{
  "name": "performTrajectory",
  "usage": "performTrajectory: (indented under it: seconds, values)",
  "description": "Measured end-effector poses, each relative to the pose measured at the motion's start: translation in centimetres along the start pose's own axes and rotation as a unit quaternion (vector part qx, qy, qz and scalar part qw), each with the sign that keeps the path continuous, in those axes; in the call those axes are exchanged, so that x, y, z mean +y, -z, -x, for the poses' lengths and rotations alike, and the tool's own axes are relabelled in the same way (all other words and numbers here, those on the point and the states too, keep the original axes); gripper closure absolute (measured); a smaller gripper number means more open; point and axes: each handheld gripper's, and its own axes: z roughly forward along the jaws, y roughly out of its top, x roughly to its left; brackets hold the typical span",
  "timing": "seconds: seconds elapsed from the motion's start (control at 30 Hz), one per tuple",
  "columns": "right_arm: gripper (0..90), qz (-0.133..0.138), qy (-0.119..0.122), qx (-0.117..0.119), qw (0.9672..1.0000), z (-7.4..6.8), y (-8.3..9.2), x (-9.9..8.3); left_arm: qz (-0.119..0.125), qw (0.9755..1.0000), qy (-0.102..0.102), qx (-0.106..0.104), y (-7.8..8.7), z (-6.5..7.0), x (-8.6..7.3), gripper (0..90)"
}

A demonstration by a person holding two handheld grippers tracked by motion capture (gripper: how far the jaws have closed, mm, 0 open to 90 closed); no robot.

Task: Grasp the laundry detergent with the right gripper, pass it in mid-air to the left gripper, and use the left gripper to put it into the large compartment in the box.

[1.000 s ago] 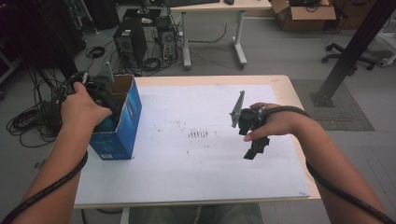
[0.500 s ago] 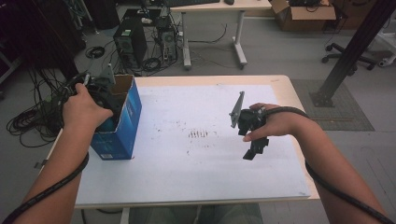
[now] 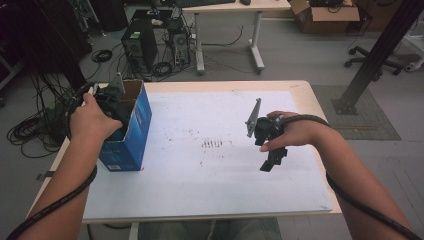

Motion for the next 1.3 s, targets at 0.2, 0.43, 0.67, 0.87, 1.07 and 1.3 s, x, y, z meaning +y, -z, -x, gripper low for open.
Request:
performTrajectory:
  seconds: [0.2, 0.43, 0.67, 0.87, 1.07, 1.3]
  values:
    - [3.4, 0.001, -0.001, 0.001, 1.0000, 0.0, 0.0, 0.2, 0.001, 1.0000, 0.001, -0.003, 0.0, -0.2, -0.1, 37.5]
    - [3.4, 0.001, -0.002, -0.002, 1.0000, -0.1, 0.1, 0.1, 0.001, 1.0000, 0.000, -0.002, 0.0, -0.1, -0.1, 37.2]
    - [3.4, 0.003, -0.005, -0.007, 1.0000, -0.2, 0.3, -0.1, 0.009, 0.9999, -0.001, -0.007, 0.1, -0.1, 0.0, 30.0]
    - [3.4, 0.004, -0.005, -0.006, 1.0000, -0.3, 0.4, -0.2, 0.008, 1.0000, -0.004, -0.003, 0.2, 0.1, 0.0, 29.7]
    - [3.4, 0.005, -0.005, -0.006, 1.0000, -0.3, 0.4, -0.3, 0.014, 0.9999, -0.009, 0.005, 1.0, 0.3, -0.1, 28.3]
    - [3.4, 0.007, -0.004, -0.007, 0.9999, -0.3, 0.5, -0.5, 0.022, 0.9996, -0.011, 0.014, 2.1, 0.3, -0.4, 25.0]
